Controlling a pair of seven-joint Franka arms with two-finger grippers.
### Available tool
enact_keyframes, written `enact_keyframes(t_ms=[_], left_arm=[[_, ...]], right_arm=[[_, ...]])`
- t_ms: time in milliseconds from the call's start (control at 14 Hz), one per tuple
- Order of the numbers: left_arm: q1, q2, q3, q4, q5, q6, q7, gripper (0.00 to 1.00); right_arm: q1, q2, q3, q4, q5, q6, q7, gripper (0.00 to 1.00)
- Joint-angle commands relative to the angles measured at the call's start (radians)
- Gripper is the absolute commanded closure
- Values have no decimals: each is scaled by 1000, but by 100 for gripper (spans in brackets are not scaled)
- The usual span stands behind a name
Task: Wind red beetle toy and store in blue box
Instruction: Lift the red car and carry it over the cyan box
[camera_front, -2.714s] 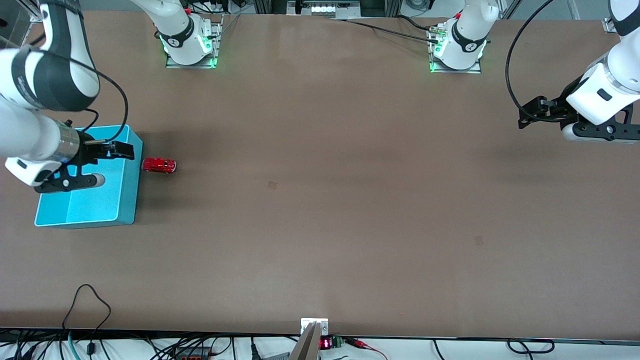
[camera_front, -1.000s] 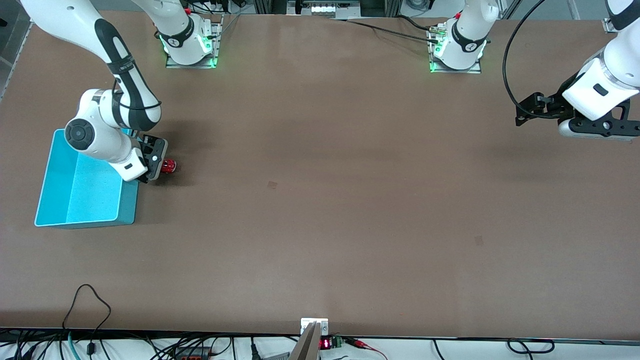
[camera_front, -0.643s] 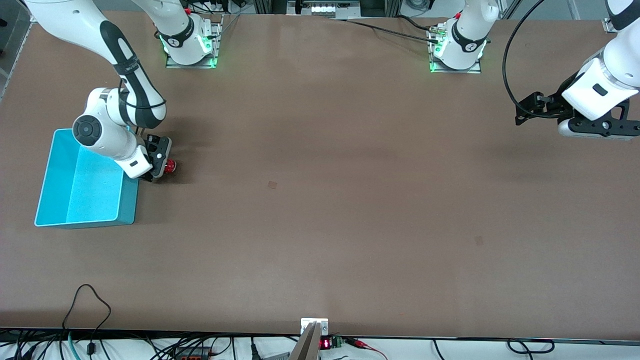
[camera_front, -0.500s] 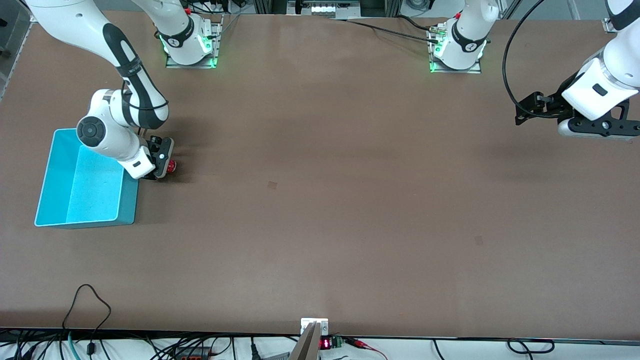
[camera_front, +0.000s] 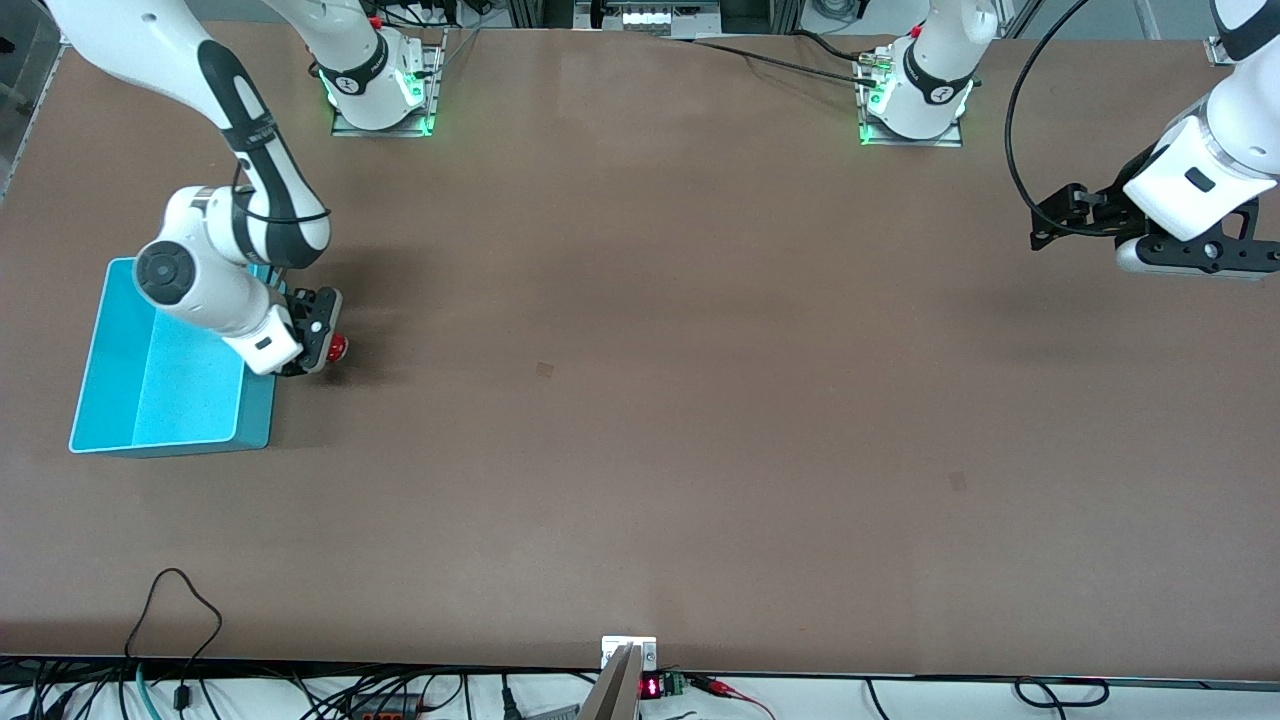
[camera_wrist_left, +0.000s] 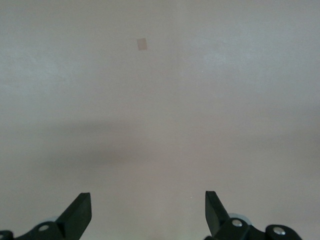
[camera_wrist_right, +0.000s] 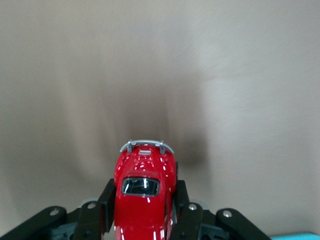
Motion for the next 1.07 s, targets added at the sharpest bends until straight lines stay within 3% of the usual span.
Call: enact_keyframes(t_ms=[0, 143, 286, 714, 857, 1000], left_arm=[[8, -5, -7, 13, -8, -16, -8, 0], [8, -5, -7, 13, -8, -16, -8, 0], [8, -4, -7, 14, -8, -16, -8, 0], [8, -4, -7, 14, -8, -16, -8, 0], [8, -4, -7, 14, -8, -16, -8, 0], [7, -4, -7, 16, -8, -15, -8, 0]], right_arm=[[-5, -9, 7, 236, 41, -220, 33, 86], [-12, -9, 4, 330, 50, -294, 99, 86], [-31, -10, -11, 355, 53, -293, 258, 86], [-235, 63, -37, 355, 70, -290, 715, 86], [-300, 93, -34, 357, 90, -288, 768, 87], [-308, 128, -37, 357, 104, -291, 822, 94]])
